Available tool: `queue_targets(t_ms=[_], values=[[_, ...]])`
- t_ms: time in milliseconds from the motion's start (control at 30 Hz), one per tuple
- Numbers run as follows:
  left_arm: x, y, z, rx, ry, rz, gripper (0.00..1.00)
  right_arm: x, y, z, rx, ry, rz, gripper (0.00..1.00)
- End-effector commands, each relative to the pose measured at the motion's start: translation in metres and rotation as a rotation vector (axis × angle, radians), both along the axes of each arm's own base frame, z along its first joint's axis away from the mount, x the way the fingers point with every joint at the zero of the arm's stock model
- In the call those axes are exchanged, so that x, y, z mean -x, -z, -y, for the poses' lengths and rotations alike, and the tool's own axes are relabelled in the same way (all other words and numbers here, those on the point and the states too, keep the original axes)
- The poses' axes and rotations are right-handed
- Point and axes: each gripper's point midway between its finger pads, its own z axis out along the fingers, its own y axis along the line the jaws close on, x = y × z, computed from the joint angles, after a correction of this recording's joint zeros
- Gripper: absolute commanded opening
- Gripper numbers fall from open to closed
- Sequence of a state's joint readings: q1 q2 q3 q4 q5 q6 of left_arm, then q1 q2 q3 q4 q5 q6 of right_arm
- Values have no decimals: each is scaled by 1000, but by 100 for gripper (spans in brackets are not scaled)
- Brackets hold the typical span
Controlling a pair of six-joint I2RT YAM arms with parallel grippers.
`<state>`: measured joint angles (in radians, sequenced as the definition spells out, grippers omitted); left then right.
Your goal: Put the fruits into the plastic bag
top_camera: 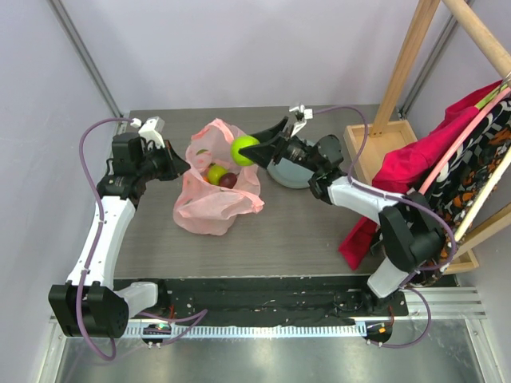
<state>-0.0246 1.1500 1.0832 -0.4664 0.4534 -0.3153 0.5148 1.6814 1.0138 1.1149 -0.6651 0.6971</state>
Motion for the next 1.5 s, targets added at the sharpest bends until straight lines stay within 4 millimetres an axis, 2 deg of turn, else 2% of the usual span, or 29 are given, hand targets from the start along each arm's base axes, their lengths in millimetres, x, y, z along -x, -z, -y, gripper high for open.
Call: queue_targets(t_ms=[0, 33, 67, 133, 200, 233, 267, 333, 367, 567, 600, 733, 933, 967, 1033, 1067, 1133, 1333, 1433, 1467], values=[[-3, -11, 1, 7, 4, 35, 0, 12, 6, -13, 217, 107, 127, 14], [-2, -11, 1, 8, 6, 35, 0, 9, 7, -15, 265, 144, 175, 14], [-2, -11, 1, 8, 6, 35, 0, 7, 18, -17, 317, 176, 143, 14], [-2, -12, 1, 9, 7, 38, 0, 1, 18, -17, 350, 212, 150, 14], [-3, -11, 1, 8, 6, 36, 0, -4, 34, -19, 437, 265, 118, 14], [-2, -10, 1, 8, 6, 33, 0, -8, 31, -20, 491, 309, 174, 14], [-3, -11, 1, 8, 6, 36, 0, -10, 50, -20, 572, 351, 130, 14], [-3, -10, 1, 10, 6, 33, 0, -15, 50, -21, 626, 395, 138, 13], [-3, -10, 1, 10, 6, 33, 0, -19, 66, -19, 682, 419, 109, 14], [-3, -9, 1, 11, 8, 30, 0, -33, 80, -16, 773, 525, 56, 14], [-3, -10, 1, 11, 8, 33, 0, -41, 83, -16, 790, 555, 44, 13], [-3, -9, 2, 13, 8, 29, 0, -47, 98, -25, 849, 564, 24, 13], [-3, -8, 2, 15, 9, 25, 0, -36, 102, -52, 795, 470, 15, 13], [-3, -8, 2, 17, 11, 23, 0, -37, 113, -55, 816, 464, 5, 14], [-4, -9, 2, 17, 11, 24, 0, -40, 118, -59, 816, 463, -27, 14], [-3, -8, 2, 17, 11, 23, 0, -40, 131, -63, 834, 454, -45, 14], [-3, -8, 2, 17, 11, 23, 0, -42, 136, -67, 842, 450, -58, 15], [-3, -9, 3, 18, 12, 26, 0, -50, 158, -72, 874, 459, -83, 22], [-3, -9, 3, 18, 12, 24, 0, -50, 172, -69, 911, 460, -105, 31], [-3, -9, 3, 19, 14, 26, 0, -50, 174, -70, 913, 458, -106, 40]])
